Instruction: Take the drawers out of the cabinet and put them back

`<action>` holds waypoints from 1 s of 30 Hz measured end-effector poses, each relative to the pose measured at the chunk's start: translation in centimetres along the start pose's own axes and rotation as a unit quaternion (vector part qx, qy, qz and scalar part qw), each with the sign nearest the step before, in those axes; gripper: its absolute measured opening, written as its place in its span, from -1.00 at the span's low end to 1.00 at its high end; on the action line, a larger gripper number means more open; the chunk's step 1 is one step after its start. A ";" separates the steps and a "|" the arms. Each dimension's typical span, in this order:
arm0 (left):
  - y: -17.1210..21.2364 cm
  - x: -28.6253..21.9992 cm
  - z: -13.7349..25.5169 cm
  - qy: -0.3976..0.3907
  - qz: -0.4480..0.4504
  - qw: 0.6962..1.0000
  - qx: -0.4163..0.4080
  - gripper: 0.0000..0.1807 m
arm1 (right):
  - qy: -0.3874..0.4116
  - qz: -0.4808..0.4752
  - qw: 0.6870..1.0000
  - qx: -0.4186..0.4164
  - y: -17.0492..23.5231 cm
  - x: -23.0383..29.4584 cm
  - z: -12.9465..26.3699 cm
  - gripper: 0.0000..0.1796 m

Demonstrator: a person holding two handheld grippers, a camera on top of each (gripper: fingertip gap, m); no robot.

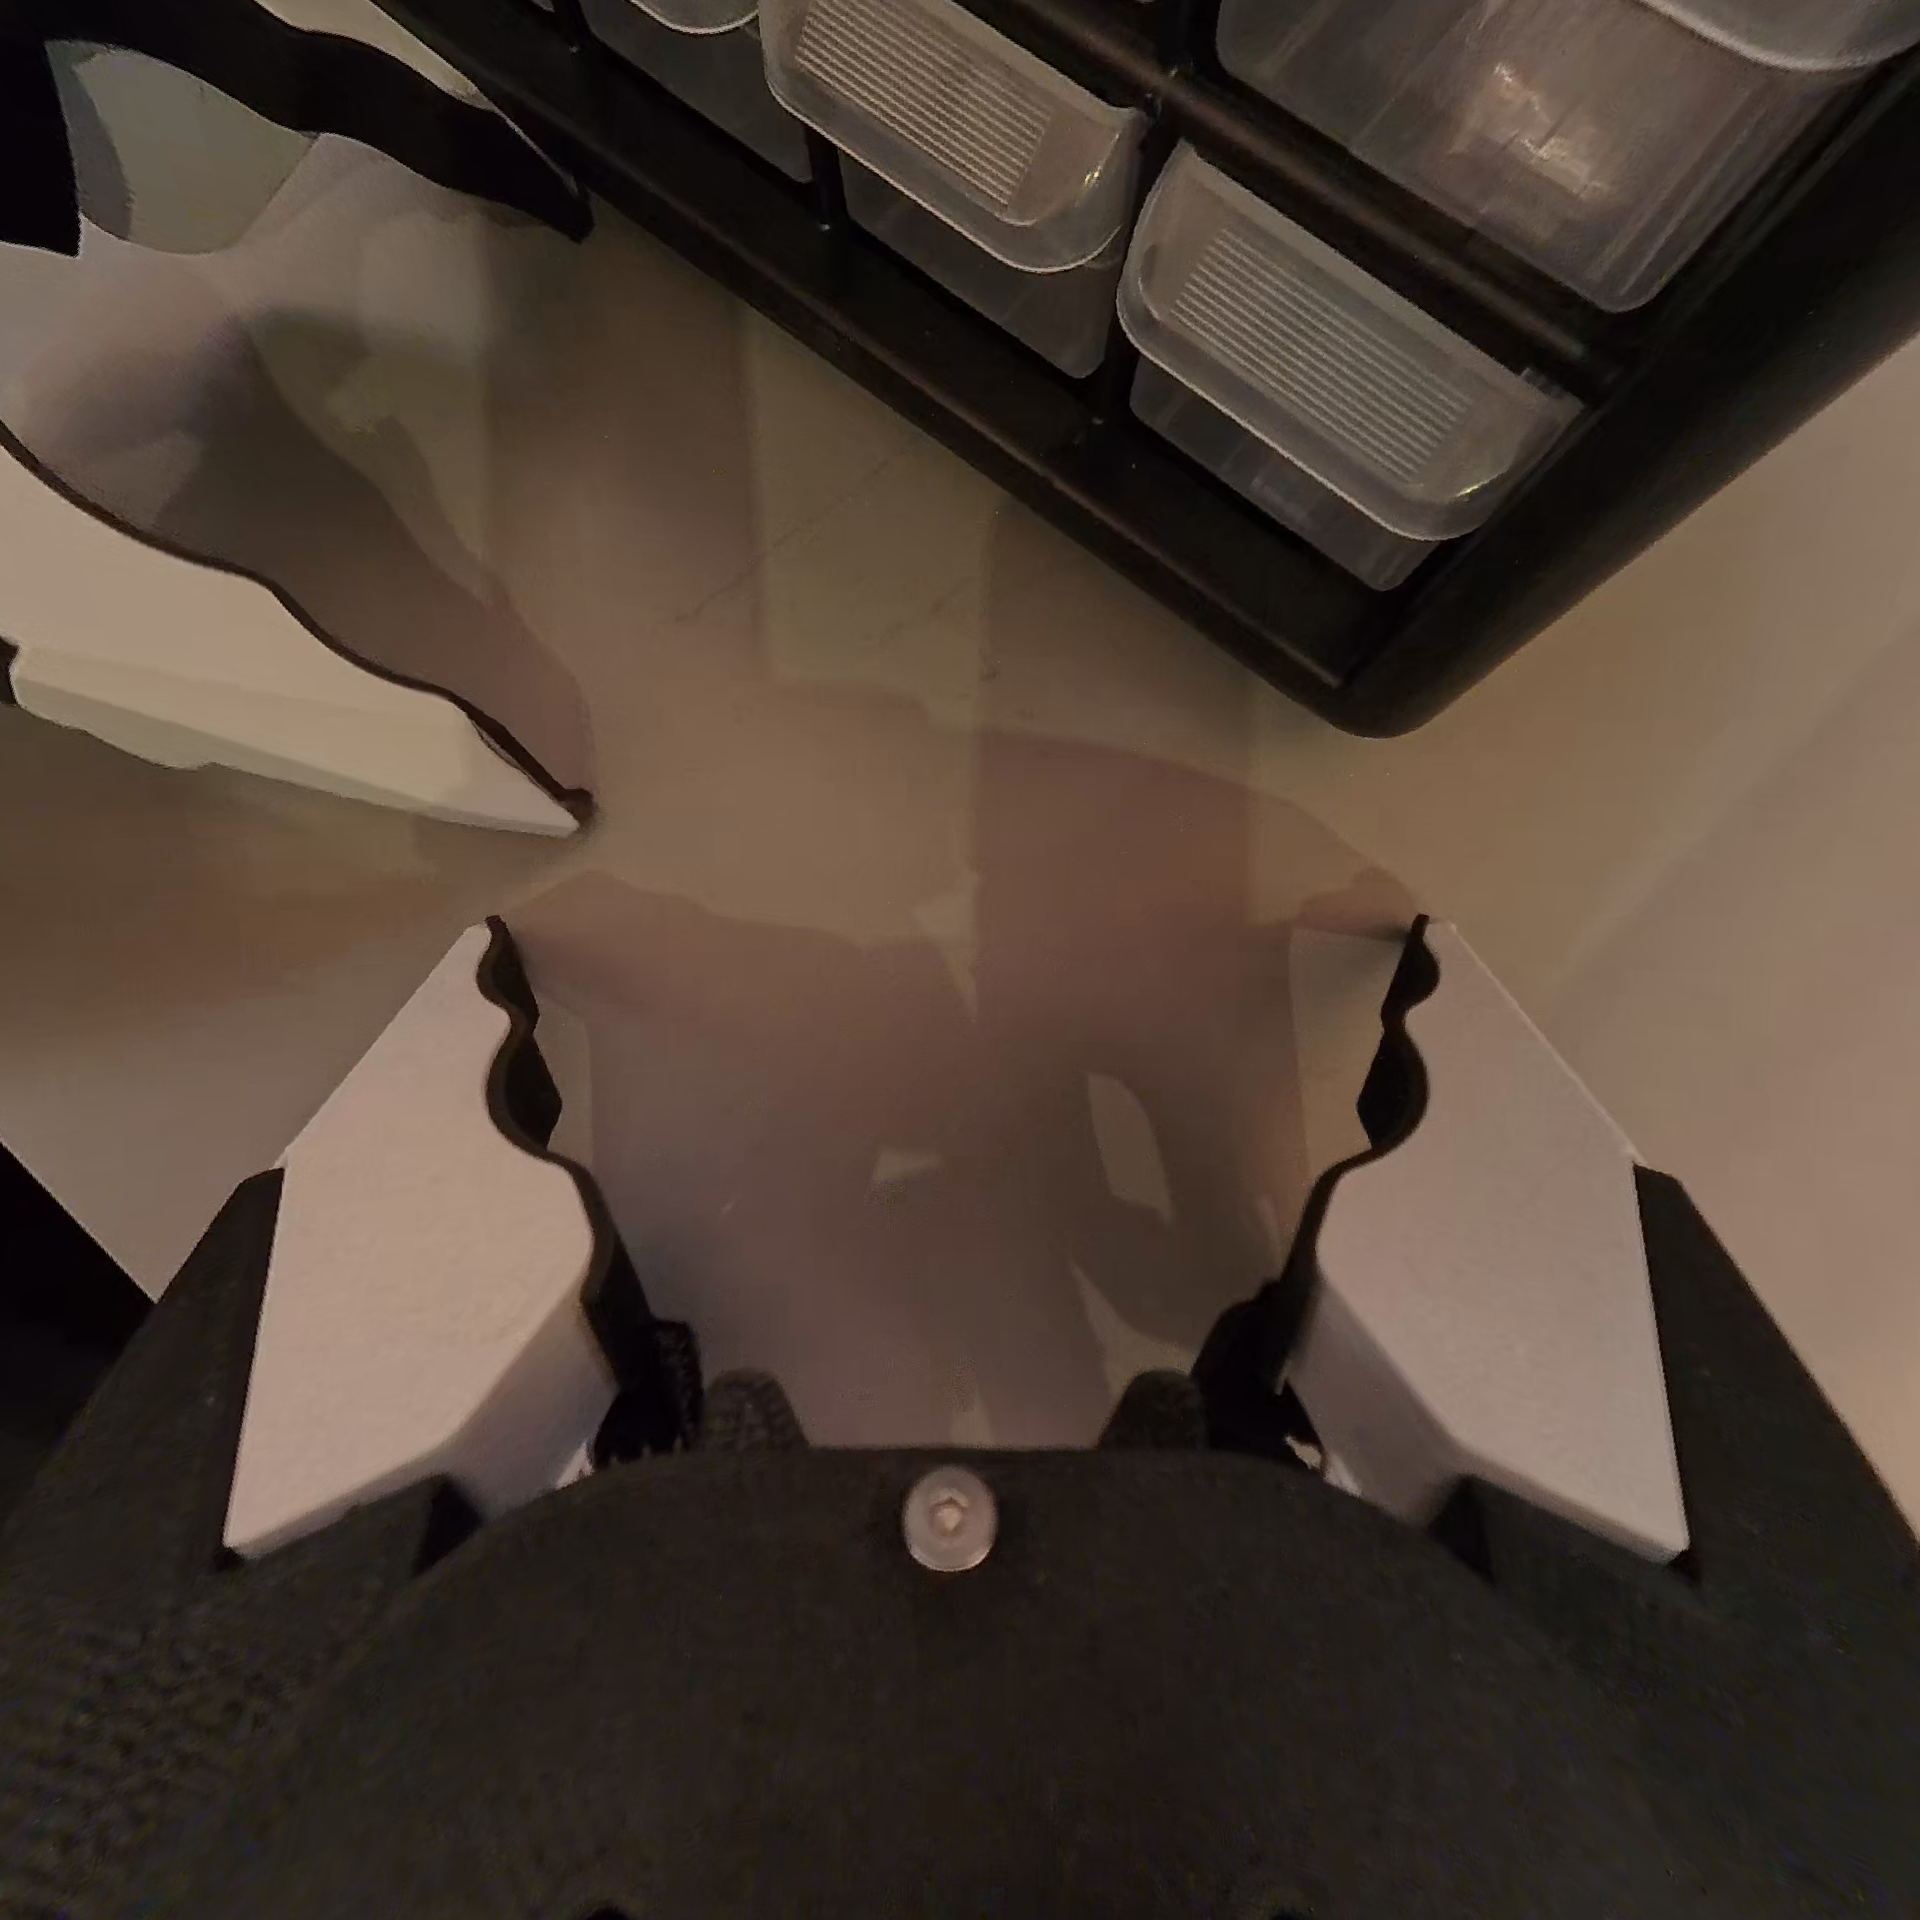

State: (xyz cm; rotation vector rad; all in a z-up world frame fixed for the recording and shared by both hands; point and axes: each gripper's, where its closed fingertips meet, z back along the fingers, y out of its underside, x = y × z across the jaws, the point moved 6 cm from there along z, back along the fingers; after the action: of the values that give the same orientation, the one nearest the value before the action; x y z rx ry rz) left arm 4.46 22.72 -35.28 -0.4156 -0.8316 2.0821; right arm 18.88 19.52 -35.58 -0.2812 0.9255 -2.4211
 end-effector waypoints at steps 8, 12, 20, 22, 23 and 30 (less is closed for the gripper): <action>-0.1 -0.4 -0.3 -0.010 0.011 1.000 0.005 0.47 | 0.000 0.000 1.000 0.000 -0.1 0.0 -0.1 0.73; -0.3 -0.8 -0.6 -0.016 0.016 1.000 0.011 0.57 | 0.000 0.000 1.000 0.000 -0.1 -0.1 -0.1 0.73; -0.1 -0.8 -0.3 -0.013 0.018 1.000 0.011 0.55 | 0.009 -0.010 1.000 0.001 -0.1 0.2 -0.1 0.74; 0.0 -0.7 -0.1 -0.004 0.021 1.000 0.008 0.54 | 0.015 -0.018 1.000 0.003 -0.1 0.4 -0.1 0.74; 0.0 -0.6 -0.1 -0.004 0.020 1.000 0.008 0.53 | 0.017 -0.021 1.000 0.008 -0.1 0.5 -0.1 0.74; -0.5 -0.3 -0.1 -0.005 0.055 0.998 -0.007 0.44 | 0.025 -0.034 0.998 0.038 -0.4 0.7 -0.2 0.72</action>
State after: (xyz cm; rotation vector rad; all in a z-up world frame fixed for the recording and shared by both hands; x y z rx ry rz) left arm 4.99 22.69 -35.00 -0.4679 -0.8452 2.1822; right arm 18.03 19.47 -35.49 -0.2274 0.8554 -2.5292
